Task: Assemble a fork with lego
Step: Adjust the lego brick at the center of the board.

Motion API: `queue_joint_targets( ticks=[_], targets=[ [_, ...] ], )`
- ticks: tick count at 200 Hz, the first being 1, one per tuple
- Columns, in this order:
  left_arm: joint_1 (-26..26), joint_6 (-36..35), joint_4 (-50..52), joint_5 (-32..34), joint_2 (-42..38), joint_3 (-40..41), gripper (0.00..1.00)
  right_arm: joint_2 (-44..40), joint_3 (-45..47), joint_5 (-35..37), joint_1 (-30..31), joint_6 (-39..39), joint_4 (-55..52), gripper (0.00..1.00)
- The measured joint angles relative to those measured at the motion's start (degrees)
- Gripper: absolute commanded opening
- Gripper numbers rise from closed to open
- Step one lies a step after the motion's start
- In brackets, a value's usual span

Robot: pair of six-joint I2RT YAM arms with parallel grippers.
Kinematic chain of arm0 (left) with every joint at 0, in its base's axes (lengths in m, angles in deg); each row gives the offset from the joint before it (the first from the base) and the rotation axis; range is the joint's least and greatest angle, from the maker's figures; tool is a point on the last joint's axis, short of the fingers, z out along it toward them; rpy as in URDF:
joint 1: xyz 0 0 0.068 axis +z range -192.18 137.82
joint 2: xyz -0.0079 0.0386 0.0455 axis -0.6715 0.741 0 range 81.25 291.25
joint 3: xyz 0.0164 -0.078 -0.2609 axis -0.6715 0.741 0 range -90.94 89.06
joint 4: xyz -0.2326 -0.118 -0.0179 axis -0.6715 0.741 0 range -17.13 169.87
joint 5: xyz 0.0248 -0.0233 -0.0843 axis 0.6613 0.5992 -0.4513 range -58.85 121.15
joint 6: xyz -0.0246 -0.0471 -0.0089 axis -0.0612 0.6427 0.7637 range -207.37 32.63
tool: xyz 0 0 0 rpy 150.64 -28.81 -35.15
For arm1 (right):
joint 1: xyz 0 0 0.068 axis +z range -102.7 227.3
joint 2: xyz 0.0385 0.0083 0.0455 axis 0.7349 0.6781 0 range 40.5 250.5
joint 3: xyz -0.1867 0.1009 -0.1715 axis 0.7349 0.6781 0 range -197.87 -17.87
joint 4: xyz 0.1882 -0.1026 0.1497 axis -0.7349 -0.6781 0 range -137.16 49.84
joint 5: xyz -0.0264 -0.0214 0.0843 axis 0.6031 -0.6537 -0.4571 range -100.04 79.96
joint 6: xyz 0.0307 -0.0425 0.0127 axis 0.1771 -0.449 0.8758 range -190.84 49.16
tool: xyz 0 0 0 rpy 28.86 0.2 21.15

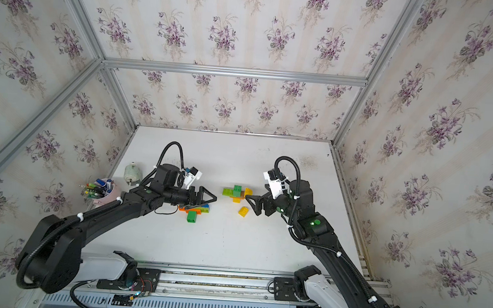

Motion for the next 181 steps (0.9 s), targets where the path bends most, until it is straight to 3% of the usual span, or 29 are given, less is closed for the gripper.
queue_joint_targets(
  ticks=[27, 44, 100, 181],
  targets=[
    [0.3, -1.5, 1.5, 3.8, -2.6, 0.0, 1.00, 1.1, 3.5, 0.0, 0.0, 5.0, 2.4, 0.82],
    [0.2, -2.0, 3.0, 5.0, -2.0, -0.1, 1.00, 2.9, 5.4, 0.9, 0.9, 7.7, 2.7, 0.78],
    [0.3, -5.5, 7.4, 7.0, -0.3, -2.6, 0.96, 10.7, 9.3, 7.6, 10.9, 13.7, 7.6, 0.78],
    [2.0, -10.9, 13.6, 6.9, 3.8, -5.6, 0.95, 24.2, 8.1, 14.0, 13.3, 12.9, 15.9, 0.77]
  ],
)
